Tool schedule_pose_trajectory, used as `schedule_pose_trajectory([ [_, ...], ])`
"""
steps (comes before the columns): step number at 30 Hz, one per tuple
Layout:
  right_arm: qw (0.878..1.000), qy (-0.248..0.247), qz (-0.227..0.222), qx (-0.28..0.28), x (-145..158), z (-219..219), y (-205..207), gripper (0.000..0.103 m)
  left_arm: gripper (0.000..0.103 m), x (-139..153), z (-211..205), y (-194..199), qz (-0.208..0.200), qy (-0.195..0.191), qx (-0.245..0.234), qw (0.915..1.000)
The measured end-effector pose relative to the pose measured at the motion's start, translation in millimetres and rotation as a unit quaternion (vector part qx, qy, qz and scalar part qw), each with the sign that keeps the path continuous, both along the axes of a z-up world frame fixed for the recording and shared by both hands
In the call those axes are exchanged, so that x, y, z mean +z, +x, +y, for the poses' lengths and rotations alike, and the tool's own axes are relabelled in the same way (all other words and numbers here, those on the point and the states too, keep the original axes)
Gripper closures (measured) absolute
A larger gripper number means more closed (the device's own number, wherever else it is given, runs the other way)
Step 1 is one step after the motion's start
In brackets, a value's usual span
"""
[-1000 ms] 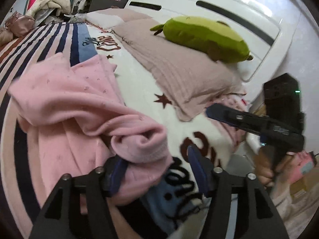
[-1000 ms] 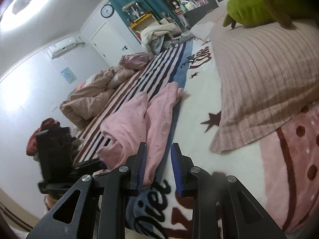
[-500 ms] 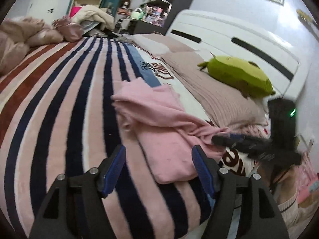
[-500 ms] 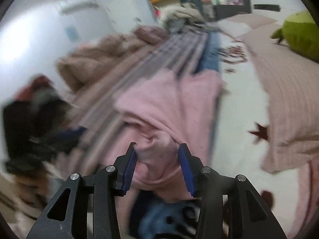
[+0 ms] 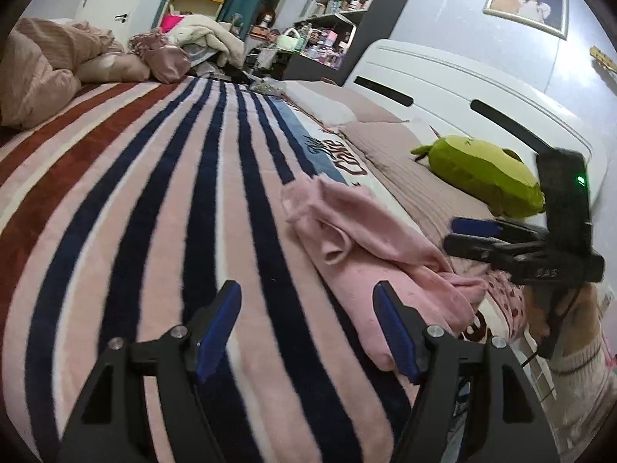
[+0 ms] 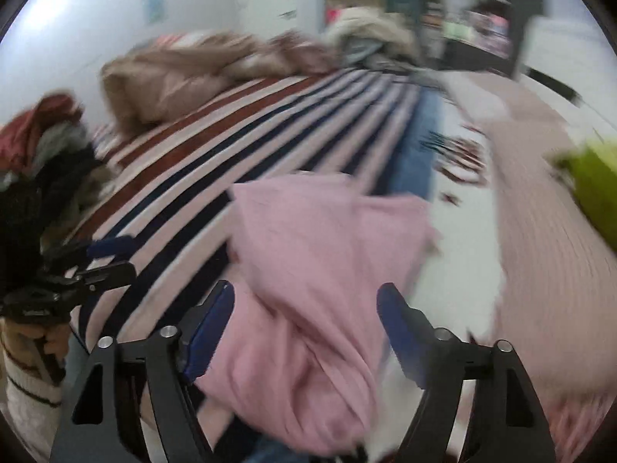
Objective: Fold small clothes
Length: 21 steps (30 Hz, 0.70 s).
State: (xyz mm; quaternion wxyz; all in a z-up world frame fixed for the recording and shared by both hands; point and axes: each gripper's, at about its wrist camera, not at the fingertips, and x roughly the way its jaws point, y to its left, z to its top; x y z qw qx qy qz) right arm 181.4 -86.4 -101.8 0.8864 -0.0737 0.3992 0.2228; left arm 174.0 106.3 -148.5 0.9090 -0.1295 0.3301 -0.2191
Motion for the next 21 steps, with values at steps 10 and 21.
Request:
schedule_pose_trajectory([
  [10, 0.995, -0.087, 0.03, -0.039, -36, 17, 84, 0.065, 0.034, -3, 0, 5, 0.008, 0.0, -0.002, 1.0],
  [21, 0.985, 0.073, 0.076, -0.133, -31, -125, 52, 0.047, 0.028, -16, -46, 23, 0.046, -0.035, -0.081, 0.9951],
])
